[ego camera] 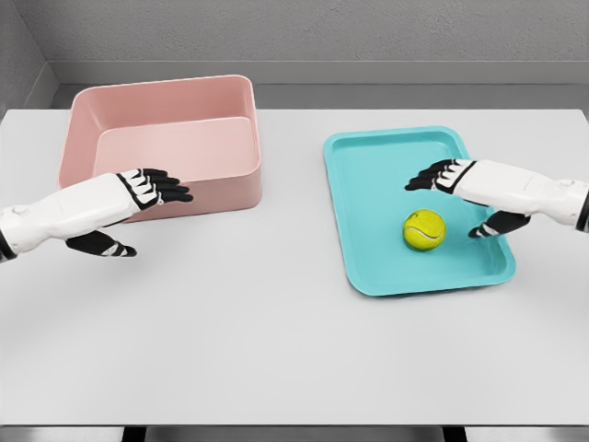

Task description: Put the tennis from the blue tray into the pink basket with both arms

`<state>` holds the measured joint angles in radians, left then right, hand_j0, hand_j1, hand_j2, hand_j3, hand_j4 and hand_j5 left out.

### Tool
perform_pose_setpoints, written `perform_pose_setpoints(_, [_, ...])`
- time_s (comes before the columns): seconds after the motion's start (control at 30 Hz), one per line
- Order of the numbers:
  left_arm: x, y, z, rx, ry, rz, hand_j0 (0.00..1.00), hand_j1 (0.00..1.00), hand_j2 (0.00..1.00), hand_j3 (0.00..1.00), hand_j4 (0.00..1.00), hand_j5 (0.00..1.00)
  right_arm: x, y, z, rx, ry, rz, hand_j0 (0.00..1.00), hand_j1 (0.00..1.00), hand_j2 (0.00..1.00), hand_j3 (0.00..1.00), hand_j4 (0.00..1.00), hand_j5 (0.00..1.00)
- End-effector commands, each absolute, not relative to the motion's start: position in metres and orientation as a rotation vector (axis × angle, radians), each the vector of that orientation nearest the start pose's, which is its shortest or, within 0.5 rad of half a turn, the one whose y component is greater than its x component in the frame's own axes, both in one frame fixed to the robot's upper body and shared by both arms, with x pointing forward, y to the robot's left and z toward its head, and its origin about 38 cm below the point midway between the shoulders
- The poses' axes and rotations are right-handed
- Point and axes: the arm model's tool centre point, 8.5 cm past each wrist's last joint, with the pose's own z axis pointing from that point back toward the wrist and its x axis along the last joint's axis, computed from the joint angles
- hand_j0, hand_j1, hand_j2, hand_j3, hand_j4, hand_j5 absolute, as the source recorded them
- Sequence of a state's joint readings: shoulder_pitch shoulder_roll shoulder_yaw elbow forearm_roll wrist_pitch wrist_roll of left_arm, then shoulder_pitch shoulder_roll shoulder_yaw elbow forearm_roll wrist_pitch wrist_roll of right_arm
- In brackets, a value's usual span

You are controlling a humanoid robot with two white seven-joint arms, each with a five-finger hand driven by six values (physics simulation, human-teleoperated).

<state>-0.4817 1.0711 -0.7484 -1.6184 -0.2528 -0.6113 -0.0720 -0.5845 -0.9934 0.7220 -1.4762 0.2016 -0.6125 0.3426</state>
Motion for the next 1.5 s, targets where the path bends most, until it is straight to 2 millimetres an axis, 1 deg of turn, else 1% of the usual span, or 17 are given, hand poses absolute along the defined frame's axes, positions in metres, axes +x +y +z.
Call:
perform_pose_setpoints(0.0, [0.370, 0.327, 0.205, 0.309, -1.689, -1.867, 1.00, 1.00, 1.00, 1.00, 1.00, 1.00, 0.406, -0.343, 0.203, -0.288, -1.468, 1.933, 1.00, 1.00, 1.00, 1.00, 1.00, 1.00])
perform_pose_setpoints(0.03, [0.371, 0.328, 0.205, 0.310, -1.687, -1.866, 1.00, 1.00, 1.00, 1.00, 1.00, 1.00, 0.407, -0.339, 0.201, -0.276, -1.477, 1.932, 1.00, 1.00, 1.00, 1.00, 1.00, 1.00])
perform_pose_setpoints(0.13, [0.370, 0.328, 0.206, 0.309, -1.688, -1.866, 1.00, 1.00, 1.00, 1.00, 1.00, 1.00, 0.406, -0.338, 0.201, -0.271, -1.474, 1.938, 1.00, 1.00, 1.00, 1.00, 1.00, 1.00])
perform_pose_setpoints(0.2, [0.370, 0.327, 0.205, 0.306, -1.689, -1.864, 1.00, 1.00, 1.00, 1.00, 1.00, 1.00, 0.409, -0.333, 0.205, -0.270, -1.474, 1.956, 1.00, 1.00, 1.00, 1.00, 1.00, 1.00])
perform_pose_setpoints(0.27, [0.370, 0.328, 0.205, 0.298, -1.693, -1.851, 1.00, 1.00, 1.00, 1.00, 1.00, 1.00, 0.409, -0.326, 0.202, -0.261, -1.479, 1.972, 1.00, 1.00, 1.00, 1.00, 1.00, 1.00])
perform_pose_setpoints(0.33, [0.368, 0.328, 0.201, 0.281, -1.690, -1.838, 1.00, 1.00, 1.00, 1.00, 1.00, 1.00, 0.412, -0.311, 0.197, -0.239, -1.489, 1.997, 1.00, 1.00, 1.00, 1.00, 1.00, 1.00])
perform_pose_setpoints(0.4, [0.368, 0.328, 0.200, 0.275, -1.691, -1.832, 1.00, 1.00, 1.00, 1.00, 1.00, 1.00, 0.415, -0.306, 0.193, -0.237, -1.489, 2.005, 1.00, 1.00, 1.00, 1.00, 1.00, 1.00])
perform_pose_setpoints(0.5, [0.366, 0.328, 0.199, 0.265, -1.690, -1.822, 1.00, 1.00, 1.00, 1.00, 1.00, 1.00, 0.417, -0.308, 0.181, -0.227, -1.435, 2.020, 1.00, 1.00, 1.00, 1.00, 1.00, 1.00])
perform_pose_setpoints(0.63, [0.365, 0.329, 0.198, 0.259, -1.688, -1.815, 1.00, 1.00, 1.00, 1.00, 1.00, 1.00, 0.423, -0.323, 0.173, -0.256, -1.380, 2.002, 1.00, 1.00, 1.00, 1.00, 1.00, 1.00])
perform_pose_setpoints(0.67, [0.365, 0.329, 0.197, 0.257, -1.687, -1.816, 1.00, 1.00, 1.00, 1.00, 1.00, 1.00, 0.423, -0.324, 0.173, -0.258, -1.376, 1.999, 1.00, 1.00, 1.00, 1.00, 1.00, 1.00])
perform_pose_setpoints(0.8, [0.365, 0.329, 0.196, 0.257, -1.685, -1.815, 1.00, 1.00, 1.00, 1.00, 1.00, 1.00, 0.428, -0.323, 0.165, -0.254, -1.358, 1.993, 1.00, 1.00, 1.00, 1.00, 1.00, 1.00])
perform_pose_setpoints(0.93, [0.365, 0.330, 0.197, 0.261, -1.681, -1.819, 1.00, 1.00, 1.00, 1.00, 1.00, 1.00, 0.428, -0.320, 0.166, -0.256, -1.362, 2.003, 1.00, 1.00, 1.00, 1.00, 1.00, 1.00])
perform_pose_setpoints(1.07, [0.361, 0.330, 0.189, 0.238, -1.656, -1.826, 1.00, 1.00, 1.00, 1.00, 1.00, 1.00, 0.426, -0.316, 0.168, -0.252, -1.376, 2.013, 1.00, 1.00, 1.00, 1.00, 1.00, 1.00])
perform_pose_setpoints(1.23, [0.362, 0.332, 0.192, 0.248, -1.662, -1.818, 1.00, 1.00, 1.00, 1.00, 1.00, 1.00, 0.426, -0.315, 0.167, -0.249, -1.376, 2.013, 1.00, 1.00, 1.00, 1.00, 1.00, 1.00])
perform_pose_setpoints(1.27, [0.362, 0.331, 0.193, 0.250, -1.666, -1.819, 1.00, 1.00, 1.00, 1.00, 1.00, 1.00, 0.427, -0.310, 0.164, -0.241, -1.381, 2.014, 1.00, 1.00, 1.00, 1.00, 1.00, 1.00])
perform_pose_setpoints(1.33, [0.362, 0.330, 0.195, 0.250, -1.678, -1.817, 1.00, 1.00, 1.00, 1.00, 1.00, 1.00, 0.427, -0.309, 0.164, -0.240, -1.382, 2.015, 1.00, 1.00, 1.00, 1.00, 1.00, 1.00])
perform_pose_setpoints(1.47, [0.361, 0.330, 0.193, 0.245, -1.666, -1.825, 1.00, 1.00, 1.00, 1.00, 1.00, 1.00, 0.427, -0.308, 0.161, -0.237, -1.379, 2.017, 1.00, 1.00, 1.00, 1.00, 1.00, 1.00])
